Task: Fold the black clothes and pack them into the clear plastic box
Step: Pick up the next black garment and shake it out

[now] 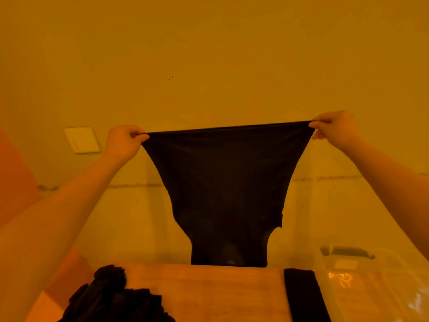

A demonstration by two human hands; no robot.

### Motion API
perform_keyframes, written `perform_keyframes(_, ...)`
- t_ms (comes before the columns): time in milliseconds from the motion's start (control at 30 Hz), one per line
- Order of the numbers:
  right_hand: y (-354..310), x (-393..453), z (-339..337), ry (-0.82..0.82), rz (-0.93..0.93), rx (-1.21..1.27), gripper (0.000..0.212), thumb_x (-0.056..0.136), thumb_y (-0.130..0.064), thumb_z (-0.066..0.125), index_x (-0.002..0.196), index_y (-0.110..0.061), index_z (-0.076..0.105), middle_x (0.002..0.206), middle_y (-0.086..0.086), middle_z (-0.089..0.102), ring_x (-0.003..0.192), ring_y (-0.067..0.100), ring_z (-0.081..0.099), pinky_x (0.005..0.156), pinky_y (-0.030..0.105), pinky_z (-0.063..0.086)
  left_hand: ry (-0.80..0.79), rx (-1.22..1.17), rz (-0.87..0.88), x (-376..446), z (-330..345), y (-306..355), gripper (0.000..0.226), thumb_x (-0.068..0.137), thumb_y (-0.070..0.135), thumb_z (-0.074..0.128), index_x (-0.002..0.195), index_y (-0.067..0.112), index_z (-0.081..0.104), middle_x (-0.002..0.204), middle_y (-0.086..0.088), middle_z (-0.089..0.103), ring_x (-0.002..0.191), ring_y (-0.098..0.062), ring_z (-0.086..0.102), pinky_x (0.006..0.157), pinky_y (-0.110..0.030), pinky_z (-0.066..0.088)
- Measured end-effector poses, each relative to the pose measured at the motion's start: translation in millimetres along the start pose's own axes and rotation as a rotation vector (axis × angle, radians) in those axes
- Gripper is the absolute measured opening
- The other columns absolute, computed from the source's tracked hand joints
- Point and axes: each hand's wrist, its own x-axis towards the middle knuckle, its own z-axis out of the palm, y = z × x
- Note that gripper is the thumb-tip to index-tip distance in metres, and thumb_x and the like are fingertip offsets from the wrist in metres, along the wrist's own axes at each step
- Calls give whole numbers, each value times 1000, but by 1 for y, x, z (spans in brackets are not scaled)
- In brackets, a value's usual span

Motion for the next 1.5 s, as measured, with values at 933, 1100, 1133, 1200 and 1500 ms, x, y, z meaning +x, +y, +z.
perform_keyframes(933, 92, -510, 9, -755, 511, -446, 17, 85, -15, 66, 79, -31, 66, 58, -12, 66, 50, 6, 62, 54, 15, 47, -1091, 62, -16, -466, -12, -186, 56, 82, 15, 67, 46, 55, 54, 57, 51, 47, 68, 27, 49, 67, -2, 36)
perform_keyframes(1100, 87, -542, 2, -779, 542, -442, 15, 84, -12, 67, 78, -26, 68, 52, -24, 62, 47, 5, 61, 51, 14, 44, -1113, 96, -90, -492, -20, -196, 64, 82, 20, 68, 45, 69, 48, 63, 49, 51, 78, 20, 53, 66, -7, 39)
perform_keyframes(1133, 87, -546, -1, -773, 546, -434, 14, 84, -12, 67, 78, -25, 68, 52, -22, 63, 47, 6, 61, 52, 14, 45, -1103, 93, -99, -495, -23, -198, 58, 82, 19, 69, 47, 64, 53, 66, 43, 57, 78, 16, 55, 67, -10, 41)
perform_keyframes(1200, 88, -552, -5, -765, 555, -418, 13, 84, -11, 67, 80, -24, 68, 51, -22, 62, 45, 6, 60, 52, 14, 45, -1098, 66, -128, -500, -27, -200, 42, 82, 19, 69, 54, 50, 61, 70, 24, 67, 68, 5, 59, 64, -16, 43)
perform_keyframes(1500, 89, -569, -22, -774, 630, -339, 11, 85, -9, 64, 79, -13, 73, 47, 8, 62, 44, 11, 57, 52, 20, 48, -1216, -15, -184, -508, -29, -193, 21, 81, 13, 68, 66, 28, 69, 80, 0, 68, 73, -12, 62, 71, -26, 47)
